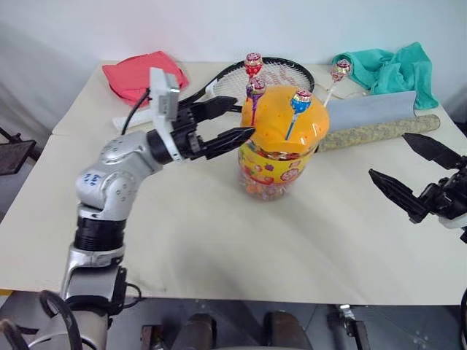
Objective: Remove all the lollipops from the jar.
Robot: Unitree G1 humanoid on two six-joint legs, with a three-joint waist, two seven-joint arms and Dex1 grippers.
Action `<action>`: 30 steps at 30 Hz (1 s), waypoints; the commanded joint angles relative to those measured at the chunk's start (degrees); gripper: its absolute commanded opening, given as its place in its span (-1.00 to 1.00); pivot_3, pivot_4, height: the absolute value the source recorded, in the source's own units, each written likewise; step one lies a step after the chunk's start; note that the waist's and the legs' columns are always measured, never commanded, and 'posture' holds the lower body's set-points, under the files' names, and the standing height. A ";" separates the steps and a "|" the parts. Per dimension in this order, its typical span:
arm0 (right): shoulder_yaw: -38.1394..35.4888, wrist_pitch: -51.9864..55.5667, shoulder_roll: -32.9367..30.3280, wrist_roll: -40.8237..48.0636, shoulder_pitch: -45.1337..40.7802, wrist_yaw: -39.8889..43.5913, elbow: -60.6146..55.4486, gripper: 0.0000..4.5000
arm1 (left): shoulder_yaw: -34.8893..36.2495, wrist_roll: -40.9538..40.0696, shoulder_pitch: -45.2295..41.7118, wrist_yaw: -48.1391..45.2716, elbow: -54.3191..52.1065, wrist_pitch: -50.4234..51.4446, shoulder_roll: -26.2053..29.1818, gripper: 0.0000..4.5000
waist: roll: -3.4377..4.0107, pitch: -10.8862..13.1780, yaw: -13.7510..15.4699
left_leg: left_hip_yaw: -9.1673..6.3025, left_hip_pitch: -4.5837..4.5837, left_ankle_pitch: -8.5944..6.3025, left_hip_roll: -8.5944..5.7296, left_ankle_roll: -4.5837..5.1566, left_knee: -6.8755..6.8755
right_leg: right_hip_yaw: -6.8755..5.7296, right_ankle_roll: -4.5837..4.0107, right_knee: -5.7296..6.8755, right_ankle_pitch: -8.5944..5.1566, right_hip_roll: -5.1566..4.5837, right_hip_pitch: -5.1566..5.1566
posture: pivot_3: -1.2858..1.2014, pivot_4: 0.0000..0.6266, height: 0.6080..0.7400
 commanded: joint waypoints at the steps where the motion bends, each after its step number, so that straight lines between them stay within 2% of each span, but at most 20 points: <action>1: -0.51 -1.36 1.29 -0.51 0.50 -1.49 -2.23 1.00 | -0.43 1.57 -2.76 -0.93 1.12 -1.20 -2.02 1.00 | 0.00 0.00 -0.03 | 0.02 0.00 0.00 0.01 0.00 -0.01 | 0.01 0.00 0.00 0.00 0.01 -0.01 | 0.03 -0.52 1.00; 2: -0.38 -1.37 1.58 -0.67 0.61 -1.69 -2.47 1.00 | -0.60 2.00 -3.19 -1.12 1.55 -1.39 -2.53 1.00 | 0.00 0.00 0.01 | 0.02 0.00 0.00 0.02 0.00 -0.01 | 0.01 0.00 0.00 0.00 0.03 -0.02 | 0.03 -0.52 1.00; 6: 0.01 -1.04 2.52 -0.59 1.55 -2.68 -3.94 1.00 | -0.91 4.27 -4.59 -0.85 3.37 -2.08 -4.14 0.63 | 0.00 0.00 0.14 | 0.02 0.00 0.00 0.01 0.00 0.01 | 0.02 0.00 0.00 0.00 0.02 -0.01 | 0.03 -0.52 1.00; 15: 0.41 -0.74 3.20 -0.41 2.46 -3.58 -5.25 1.00 | -0.47 5.07 -4.31 -3.16 3.09 -1.90 -4.36 -0.57 | 0.00 0.00 0.14 | -0.01 -0.01 0.00 0.00 0.00 0.03 | 0.02 0.01 0.00 0.00 0.01 -0.01 | 0.03 -0.52 1.00; 18: 0.26 -1.53 3.33 0.82 1.70 -2.36 -5.39 1.00 | 0.80 3.14 -4.57 -4.18 2.44 -2.19 -5.06 -0.97 | -0.01 0.00 0.19 | -0.02 -0.01 0.00 0.00 0.00 0.02 | 0.02 0.01 -0.01 0.00 0.01 -0.01 | 0.03 -0.52 1.00; 21: -0.11 -0.06 3.12 5.04 0.47 -1.79 -6.88 1.00 | 6.02 -1.04 -5.22 -5.41 2.54 -2.48 -4.66 -0.99 | -0.01 0.01 0.13 | -0.02 -0.03 0.00 0.01 0.00 0.03 | 0.01 0.01 -0.03 0.00 0.01 -0.01 | 0.03 -0.52 1.00; 25: 1.10 1.30 2.59 9.96 -1.30 -0.12 -9.06 1.00 | 14.16 -6.23 -5.56 -8.26 5.08 -0.76 0.62 -0.99 | -0.01 0.01 -0.26 | -0.02 -0.03 0.00 0.08 -0.01 -0.01 | 0.01 0.00 -0.03 0.00 0.07 -0.05 | 0.03 -0.52 1.00; 30: 3.67 1.44 2.32 11.67 -4.94 1.66 -9.67 1.00 | 19.16 -10.45 4.47 -17.35 4.99 9.64 16.04 -0.99 | 0.02 0.00 -1.30 | -0.06 0.09 0.00 0.11 -0.01 -0.11 | 0.04 0.00 0.01 0.00 0.10 -0.04 | 0.03 -0.52 1.00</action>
